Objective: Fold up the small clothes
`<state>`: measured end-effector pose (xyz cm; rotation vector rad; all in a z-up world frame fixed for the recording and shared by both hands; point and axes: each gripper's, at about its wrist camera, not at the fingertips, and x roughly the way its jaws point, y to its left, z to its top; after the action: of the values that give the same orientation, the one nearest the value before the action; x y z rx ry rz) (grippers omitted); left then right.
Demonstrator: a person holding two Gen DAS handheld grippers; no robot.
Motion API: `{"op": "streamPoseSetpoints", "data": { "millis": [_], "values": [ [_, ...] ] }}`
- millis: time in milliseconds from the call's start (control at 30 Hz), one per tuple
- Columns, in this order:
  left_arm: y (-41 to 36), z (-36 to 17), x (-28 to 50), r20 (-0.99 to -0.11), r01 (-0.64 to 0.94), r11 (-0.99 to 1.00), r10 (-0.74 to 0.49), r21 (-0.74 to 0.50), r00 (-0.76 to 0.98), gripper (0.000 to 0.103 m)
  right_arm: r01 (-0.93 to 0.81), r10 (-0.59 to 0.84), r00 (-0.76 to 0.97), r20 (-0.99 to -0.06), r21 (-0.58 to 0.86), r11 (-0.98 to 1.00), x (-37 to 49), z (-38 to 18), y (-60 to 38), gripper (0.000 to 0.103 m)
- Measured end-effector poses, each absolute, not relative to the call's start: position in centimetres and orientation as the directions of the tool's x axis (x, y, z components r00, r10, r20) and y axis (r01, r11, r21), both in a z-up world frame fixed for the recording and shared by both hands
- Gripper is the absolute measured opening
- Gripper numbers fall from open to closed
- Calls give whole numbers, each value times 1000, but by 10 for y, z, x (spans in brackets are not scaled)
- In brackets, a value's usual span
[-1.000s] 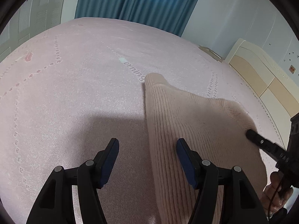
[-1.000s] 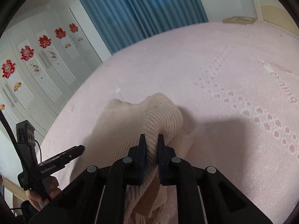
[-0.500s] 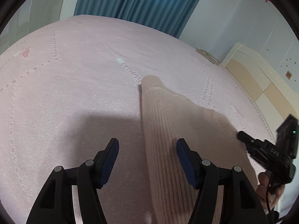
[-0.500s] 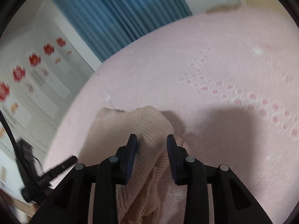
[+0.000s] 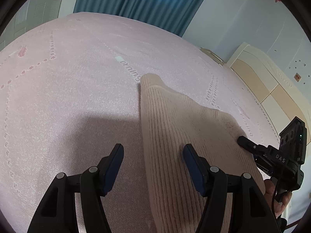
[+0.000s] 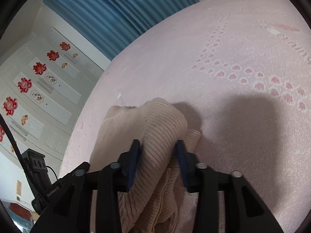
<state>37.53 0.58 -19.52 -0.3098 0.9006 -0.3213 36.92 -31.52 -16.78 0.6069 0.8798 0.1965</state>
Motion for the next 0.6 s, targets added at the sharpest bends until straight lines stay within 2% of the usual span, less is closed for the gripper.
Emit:
{"op": "streamPoseSetpoints", "data": {
  "millis": [133,233,400,467,600],
  "values": [
    [5,-195,375,-711,143,910,-396,-389,581,62,88,408,632,-659,584,807,368,-168,-315,25],
    [5,-196,375,-712,143,911,-393,-386,582,62,88,403,628,-665,576,813,369,-168,-318,31],
    [6,-197,375,-711,143,910,-395,-388,582,62,72,398,631,-666,561,825,363,-157,-320,33],
    [6,-197,375,-711,141,911,-393,-387,583,62,62,404,629,-664,561,826,359,-153,-321,38],
    [4,-196,373,-711,142,915,-385,-378,589,62,38,420,625,-659,562,826,350,-146,-321,41]
  ]
}}
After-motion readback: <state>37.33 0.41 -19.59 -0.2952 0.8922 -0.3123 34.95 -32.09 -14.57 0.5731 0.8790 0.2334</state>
